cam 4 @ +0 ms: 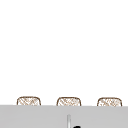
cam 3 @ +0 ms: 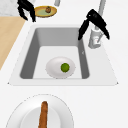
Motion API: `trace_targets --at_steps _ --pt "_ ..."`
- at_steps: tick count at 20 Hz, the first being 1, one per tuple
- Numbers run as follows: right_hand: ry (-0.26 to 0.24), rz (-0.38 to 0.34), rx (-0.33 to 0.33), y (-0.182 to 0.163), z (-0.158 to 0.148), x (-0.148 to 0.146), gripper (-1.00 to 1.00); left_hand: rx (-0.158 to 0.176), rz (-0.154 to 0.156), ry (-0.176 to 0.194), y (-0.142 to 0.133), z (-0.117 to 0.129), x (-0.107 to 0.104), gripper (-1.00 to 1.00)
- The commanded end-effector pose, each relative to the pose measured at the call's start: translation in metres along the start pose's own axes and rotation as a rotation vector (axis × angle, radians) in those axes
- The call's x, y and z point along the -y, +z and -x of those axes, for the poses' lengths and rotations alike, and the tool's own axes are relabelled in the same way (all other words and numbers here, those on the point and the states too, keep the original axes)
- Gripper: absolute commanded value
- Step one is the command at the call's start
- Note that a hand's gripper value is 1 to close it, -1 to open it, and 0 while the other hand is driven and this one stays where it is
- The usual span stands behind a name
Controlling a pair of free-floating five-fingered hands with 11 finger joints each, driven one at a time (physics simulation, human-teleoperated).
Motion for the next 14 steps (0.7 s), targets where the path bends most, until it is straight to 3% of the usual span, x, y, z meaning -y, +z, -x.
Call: trace_targets --at_steps 1,6,9,10,11,14 --pt "0.04 -0.093 -0.018 -0.025 0.002 0.004 -1.0 0.0 0.0 0.0 0.0 0.0 0.0 0.0" --pt "0.035 -0.188 -0.021 -0.056 0.004 0.008 -1.0 0.0 0.0 0.0 0.0 0.0 0.0 0.0" --pt "-0.011 -0.201 0.0 -0.072 0.01 0.001 -1.0 0.0 0.0 0.0 0.0 0.0 0.0 0.0" --pt "-0.018 -0.141 0.005 -0.07 0.018 -0.011 1.0 0.0 0.0 0.0 0.0 0.0 0.0 0.0" --pt "-0.016 -0.089 0.046 -0.072 0.026 -0.017 1.0 0.0 0.0 0.0 0.0 0.0 0.0 0.0" --pt "-0.037 -0.048 0.042 -0.071 0.029 -0.027 1.0 0.0 0.0 0.0 0.0 0.0 0.0 0.0"
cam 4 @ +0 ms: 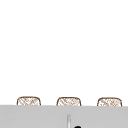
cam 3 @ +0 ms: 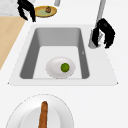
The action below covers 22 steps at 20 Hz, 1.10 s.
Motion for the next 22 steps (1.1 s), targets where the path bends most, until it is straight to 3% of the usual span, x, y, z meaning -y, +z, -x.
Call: trace_targets --at_steps 1,3,6,13,22 --pt "-0.042 0.023 0.041 -0.003 0.019 -0.031 1.0 0.0 0.0 0.0 0.0 0.0 0.0 0.0" --pt "-0.054 0.073 0.075 -0.005 0.021 -0.032 1.0 0.0 0.0 0.0 0.0 0.0 0.0 0.0" --pt "-0.006 0.086 0.141 -0.002 0.02 -0.032 1.0 0.0 0.0 0.0 0.0 0.0 0.0 0.0" --pt "0.034 0.185 0.195 -0.002 0.026 -0.039 1.0 0.0 0.0 0.0 0.0 0.0 0.0 0.0" --pt "0.038 0.175 0.188 -0.008 0.022 -0.044 1.0 0.0 0.0 0.0 0.0 0.0 0.0 0.0"
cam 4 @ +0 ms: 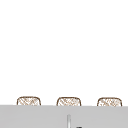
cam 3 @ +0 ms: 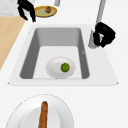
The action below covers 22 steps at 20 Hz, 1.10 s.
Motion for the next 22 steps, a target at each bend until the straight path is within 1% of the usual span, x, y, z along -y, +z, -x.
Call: trace_targets --at_steps 1,3,4,5,7,11,12,17,22 --pt "-0.015 -0.033 0.015 -0.002 0.004 -0.026 1.0 0.0 0.0 0.0 0.0 0.0 0.0 0.0" --pt "-0.003 -0.003 0.018 -0.004 0.007 -0.019 1.0 0.0 0.0 0.0 0.0 0.0 0.0 0.0" --pt "-0.007 -0.012 0.021 -0.007 0.004 -0.016 1.0 0.0 0.0 0.0 0.0 0.0 0.0 0.0" --pt "-0.01 -0.006 0.014 -0.005 0.004 -0.013 1.0 0.0 0.0 0.0 0.0 0.0 0.0 0.0" --pt "-0.021 0.01 0.018 -0.003 0.008 -0.011 1.0 0.0 0.0 0.0 0.0 0.0 0.0 0.0" --pt "-0.049 -0.001 -0.01 0.003 0.013 0.015 1.0 0.0 0.0 0.0 0.0 0.0 0.0 0.0" --pt "-0.054 -0.008 -0.013 0.003 0.013 0.018 -1.0 0.0 0.0 0.0 0.0 0.0 0.0 0.0" --pt "-0.073 -0.09 -0.017 0.012 0.018 0.04 -1.0 0.0 0.0 0.0 0.0 0.0 0.0 0.0" --pt "-0.076 -0.122 -0.027 0.024 0.027 0.065 -1.0 0.0 0.0 0.0 0.0 0.0 0.0 0.0"
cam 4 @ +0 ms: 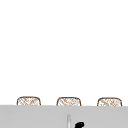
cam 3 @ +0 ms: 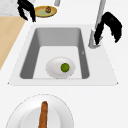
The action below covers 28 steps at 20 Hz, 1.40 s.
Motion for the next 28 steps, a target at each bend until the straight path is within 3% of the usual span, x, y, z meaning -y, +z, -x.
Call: trace_targets --at_steps 1,6,14,18,23,28 --pt "-0.05 -0.035 -0.041 0.01 0.008 0.018 -1.0 0.0 0.0 0.0 0.0 0.0 0.0 0.0" --pt "-0.043 -0.012 -0.008 0.02 0.022 0.025 -1.0 0.0 0.0 0.0 0.0 0.0 0.0 0.0" --pt "-0.065 -0.009 -0.007 0.056 0.044 0.01 -1.0 0.0 0.0 0.0 0.0 0.0 0.0 0.0" --pt "-0.016 0.041 -0.009 0.075 0.05 -0.009 -1.0 0.0 0.0 0.0 0.0 0.0 0.0 0.0" --pt "-0.064 0.107 0.048 0.097 0.049 -0.037 -1.0 0.0 0.0 0.0 0.0 0.0 0.0 0.0" --pt "-0.081 0.111 0.091 0.115 0.044 -0.068 -1.0 0.0 0.0 0.0 0.0 0.0 0.0 0.0"
